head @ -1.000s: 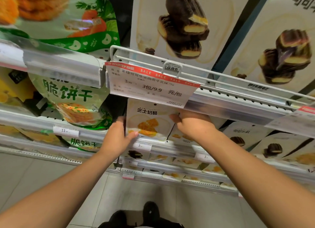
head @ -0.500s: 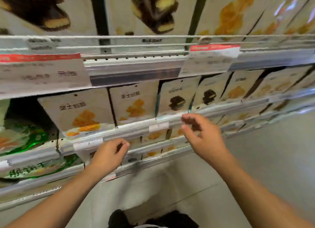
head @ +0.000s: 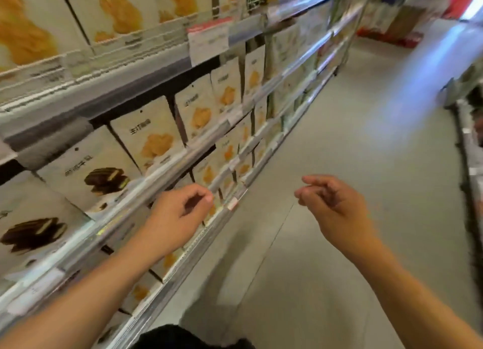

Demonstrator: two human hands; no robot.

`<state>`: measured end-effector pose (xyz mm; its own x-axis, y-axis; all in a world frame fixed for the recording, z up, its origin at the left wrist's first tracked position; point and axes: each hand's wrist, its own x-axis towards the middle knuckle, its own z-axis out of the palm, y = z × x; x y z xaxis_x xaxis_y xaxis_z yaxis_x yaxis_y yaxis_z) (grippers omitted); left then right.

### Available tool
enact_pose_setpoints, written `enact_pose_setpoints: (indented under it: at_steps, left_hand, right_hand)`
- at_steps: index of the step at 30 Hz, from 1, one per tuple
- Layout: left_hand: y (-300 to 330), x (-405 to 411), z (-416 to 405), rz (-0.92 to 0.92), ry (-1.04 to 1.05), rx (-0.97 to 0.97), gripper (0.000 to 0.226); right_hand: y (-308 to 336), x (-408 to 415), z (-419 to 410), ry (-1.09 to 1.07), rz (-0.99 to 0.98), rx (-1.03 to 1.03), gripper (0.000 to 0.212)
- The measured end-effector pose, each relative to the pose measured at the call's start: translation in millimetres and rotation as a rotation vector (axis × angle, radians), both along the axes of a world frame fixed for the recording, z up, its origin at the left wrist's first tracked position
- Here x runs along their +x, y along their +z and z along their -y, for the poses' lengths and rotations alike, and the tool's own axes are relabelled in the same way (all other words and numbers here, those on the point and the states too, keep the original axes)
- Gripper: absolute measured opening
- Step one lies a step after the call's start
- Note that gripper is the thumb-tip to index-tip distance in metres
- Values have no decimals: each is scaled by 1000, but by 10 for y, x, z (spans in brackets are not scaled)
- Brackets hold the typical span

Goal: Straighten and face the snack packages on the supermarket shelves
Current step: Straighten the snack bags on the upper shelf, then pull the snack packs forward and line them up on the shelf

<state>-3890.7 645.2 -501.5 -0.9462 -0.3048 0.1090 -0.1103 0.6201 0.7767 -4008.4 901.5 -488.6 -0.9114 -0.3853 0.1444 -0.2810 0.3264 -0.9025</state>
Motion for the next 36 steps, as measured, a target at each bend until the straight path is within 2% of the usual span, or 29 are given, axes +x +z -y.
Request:
enact_pose_setpoints:
  at_steps: [5,10,13,16,20,24,29,33,36]
  left_hand:
    - [-27,-438,5,70,16,-62,17]
    - [-39,-1163,192,115,88,-55,16]
    - [-110,-1781,174,105,88,-19,16]
    - [-117,-2566,89,58,79,66,17]
    - [77,-3636,-138,4,-9,139,16]
    - [292,-4494,-437,-49,-87,143,14]
    - [411,-5348,-742,-26,-77,160,13]
    - [536,-5734,-906,-6,45,129,12]
    - [678,-5837,-928,-57,176,135,14]
  right_hand:
    - [212,-758,-361,-92,-38,-72,23]
    - [132,-1593,-498,-119,-54,-39,26]
    - [-21,-2092,-522,-108,-50,-39,18]
    - [-65,-2564,-487,-79,-58,14,20]
    - [70,-3173,-472,-47,-196,139,20]
    - [204,-3763,-578,-25,-245,161,18]
    - [321,-4850,-675,81,-291,158,11]
    - [579,-5749,-510,216,-346,140,17]
    - [835,-6313,-217,382,-423,81,24]
